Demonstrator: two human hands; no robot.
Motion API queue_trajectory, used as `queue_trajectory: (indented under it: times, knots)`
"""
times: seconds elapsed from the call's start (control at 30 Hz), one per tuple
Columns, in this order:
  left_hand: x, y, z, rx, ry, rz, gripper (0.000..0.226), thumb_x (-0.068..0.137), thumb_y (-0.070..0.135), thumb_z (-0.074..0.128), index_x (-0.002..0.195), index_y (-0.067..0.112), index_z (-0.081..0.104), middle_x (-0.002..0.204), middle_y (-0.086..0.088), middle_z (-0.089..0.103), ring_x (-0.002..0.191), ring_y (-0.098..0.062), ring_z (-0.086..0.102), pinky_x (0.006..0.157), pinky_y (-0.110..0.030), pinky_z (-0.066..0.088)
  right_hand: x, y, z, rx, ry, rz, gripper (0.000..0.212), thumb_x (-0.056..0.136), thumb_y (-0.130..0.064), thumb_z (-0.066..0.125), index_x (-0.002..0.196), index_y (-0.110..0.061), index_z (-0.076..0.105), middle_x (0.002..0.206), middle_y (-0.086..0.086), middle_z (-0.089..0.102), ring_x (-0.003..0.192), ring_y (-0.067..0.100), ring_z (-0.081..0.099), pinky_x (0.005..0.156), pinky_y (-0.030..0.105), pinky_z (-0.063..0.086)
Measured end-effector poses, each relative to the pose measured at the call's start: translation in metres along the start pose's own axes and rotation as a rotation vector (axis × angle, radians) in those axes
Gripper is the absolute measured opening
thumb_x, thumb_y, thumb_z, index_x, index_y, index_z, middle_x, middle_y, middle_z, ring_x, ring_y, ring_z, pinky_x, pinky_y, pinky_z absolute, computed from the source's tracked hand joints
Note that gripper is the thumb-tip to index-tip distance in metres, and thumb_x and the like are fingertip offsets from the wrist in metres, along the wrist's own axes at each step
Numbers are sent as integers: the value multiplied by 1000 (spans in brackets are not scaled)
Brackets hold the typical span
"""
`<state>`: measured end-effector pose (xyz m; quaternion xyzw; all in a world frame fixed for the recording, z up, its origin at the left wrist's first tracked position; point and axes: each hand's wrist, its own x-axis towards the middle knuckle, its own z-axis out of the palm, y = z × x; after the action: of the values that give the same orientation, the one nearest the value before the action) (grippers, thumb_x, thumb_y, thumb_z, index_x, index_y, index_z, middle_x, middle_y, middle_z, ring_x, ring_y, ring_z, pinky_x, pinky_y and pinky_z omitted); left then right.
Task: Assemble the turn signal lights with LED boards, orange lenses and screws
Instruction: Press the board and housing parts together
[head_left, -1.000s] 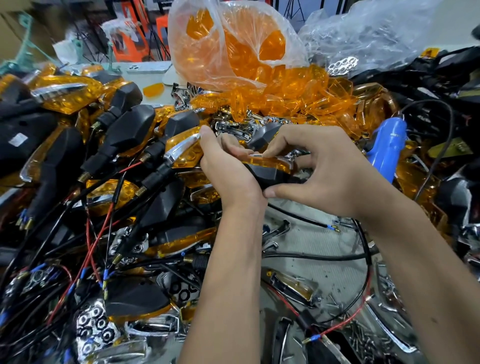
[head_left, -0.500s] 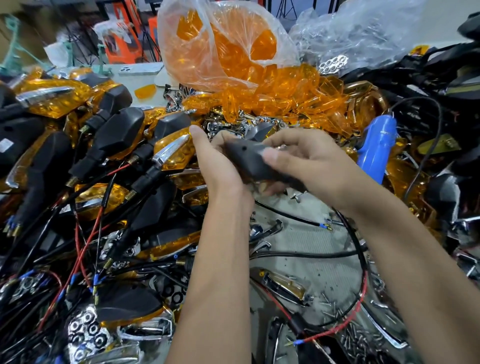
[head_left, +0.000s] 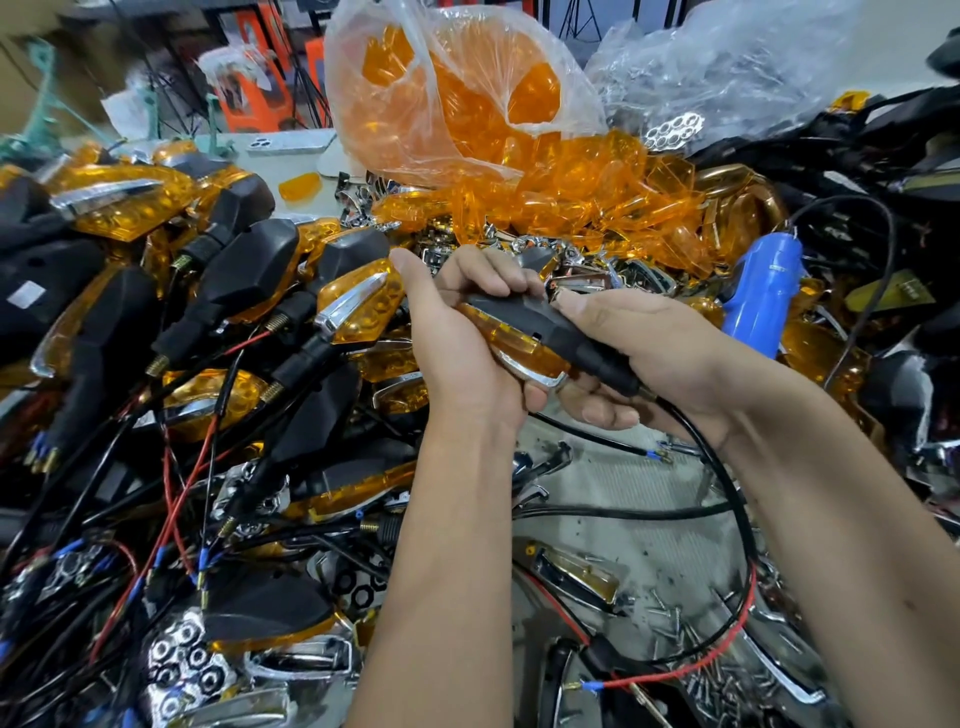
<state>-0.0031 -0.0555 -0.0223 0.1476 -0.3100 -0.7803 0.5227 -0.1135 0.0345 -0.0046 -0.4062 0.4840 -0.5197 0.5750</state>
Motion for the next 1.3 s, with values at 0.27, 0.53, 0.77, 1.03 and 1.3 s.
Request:
queue_trajectory:
  times: [0.27, 0.53, 0.77, 1.03, 1.3]
  knots:
    - [-6, 3, 5, -44, 29, -8, 72, 110, 54, 27, 51, 15, 42, 56, -4, 41, 55, -19, 43, 62, -30, 42, 1, 4, -7, -85, -131, -4, 33, 111, -31, 37, 105, -2, 51, 61, 9, 62, 39, 11, 38, 35, 18, 23]
    - [-8, 4, 11, 13, 88, 22, 69, 111, 49, 31, 52, 14, 38, 55, -3, 37, 56, -19, 39, 60, -32, 39, 1, 1, -5, -460, -80, -73, 47, 83, -41, 84, 110, -10, 61, 70, 0, 68, 47, 12, 51, 41, 21, 37]
    - [-3, 0, 6, 183, 205, 61, 72, 111, 51, 27, 54, 15, 50, 62, -4, 53, 62, -21, 58, 75, -38, 51, 2, -1, 1, -938, 187, -328, 27, 91, -42, 73, 103, -18, 74, 77, 5, 67, 68, 21, 61, 67, 48, 50]
    - [-3, 14, -5, 381, -207, -14, 26, 102, 29, 59, 107, 10, 77, 111, -7, 76, 104, -19, 72, 83, -33, 59, -3, -3, -26, -758, 289, -434, 30, 98, -39, 60, 128, -37, 66, 104, -2, 73, 97, 21, 69, 88, 54, 54]
    - [-6, 11, -8, 311, -223, -53, 38, 86, 16, 69, 121, 1, 70, 119, -14, 75, 112, -24, 70, 95, -37, 59, 0, 3, -24, -850, 454, -625, 30, 96, -47, 68, 116, -24, 69, 94, -2, 71, 84, 28, 66, 75, 53, 52]
